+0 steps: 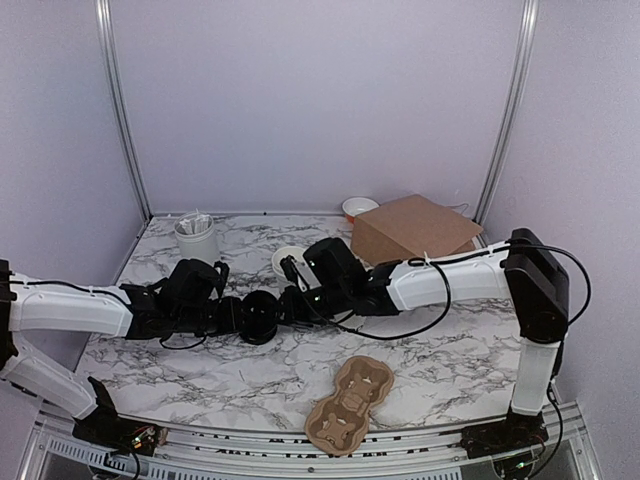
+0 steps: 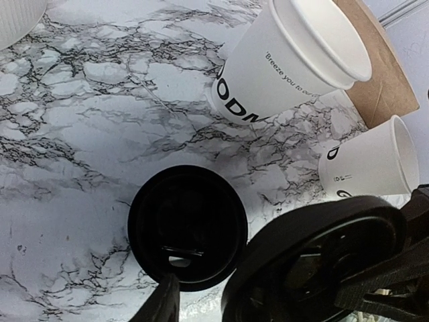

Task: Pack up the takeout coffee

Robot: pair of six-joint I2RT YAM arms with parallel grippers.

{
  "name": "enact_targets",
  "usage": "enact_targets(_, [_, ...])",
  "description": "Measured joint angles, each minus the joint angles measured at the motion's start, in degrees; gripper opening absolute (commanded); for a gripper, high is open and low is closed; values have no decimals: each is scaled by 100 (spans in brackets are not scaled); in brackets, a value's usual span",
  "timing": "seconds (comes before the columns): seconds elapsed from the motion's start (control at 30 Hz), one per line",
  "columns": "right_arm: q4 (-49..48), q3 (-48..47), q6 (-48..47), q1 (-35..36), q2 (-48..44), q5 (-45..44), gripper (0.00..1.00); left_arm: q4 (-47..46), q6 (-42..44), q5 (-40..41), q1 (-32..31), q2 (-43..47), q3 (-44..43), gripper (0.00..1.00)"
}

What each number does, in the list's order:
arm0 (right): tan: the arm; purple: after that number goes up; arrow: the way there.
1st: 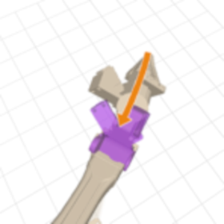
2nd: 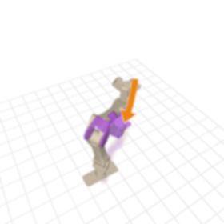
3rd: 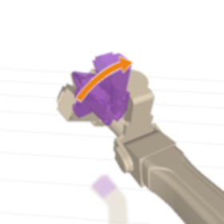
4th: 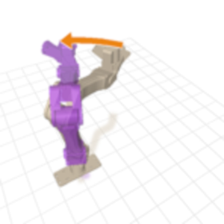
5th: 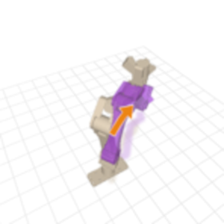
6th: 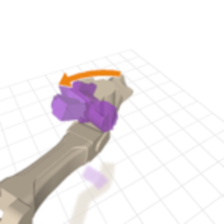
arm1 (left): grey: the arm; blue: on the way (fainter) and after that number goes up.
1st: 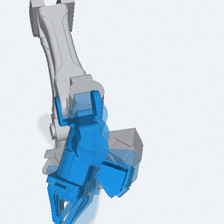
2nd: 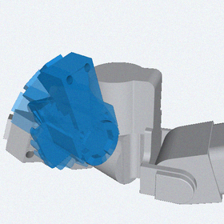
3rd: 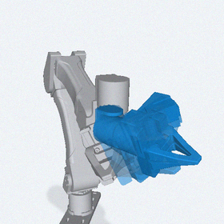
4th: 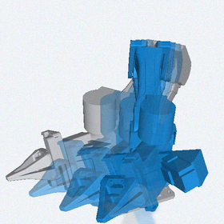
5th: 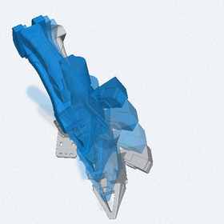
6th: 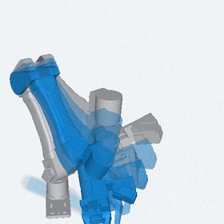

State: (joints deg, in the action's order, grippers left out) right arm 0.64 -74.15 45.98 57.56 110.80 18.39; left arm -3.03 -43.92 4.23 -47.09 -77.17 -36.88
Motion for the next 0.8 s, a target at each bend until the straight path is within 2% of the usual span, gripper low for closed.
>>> enact_targets(0.27, [424, -216, -520, 24, -46, -549, 2, 474, 63, 72, 0, 492, -149, 49])
enact_targets(0.53, [1082, -348, -1405, 319, -518, -1965, 1, 612, -2, -577, 13, 1401, -282, 50])
enact_targets(0.63, [1150, -442, -1912, 560, -870, -2697, 2, 743, -326, -780, 52, 1759, -426, 50])
enact_targets(0.8, [1051, -522, -3029, 975, -1331, -4017, 4, 643, -1353, -822, 129, 2371, -868, 51])
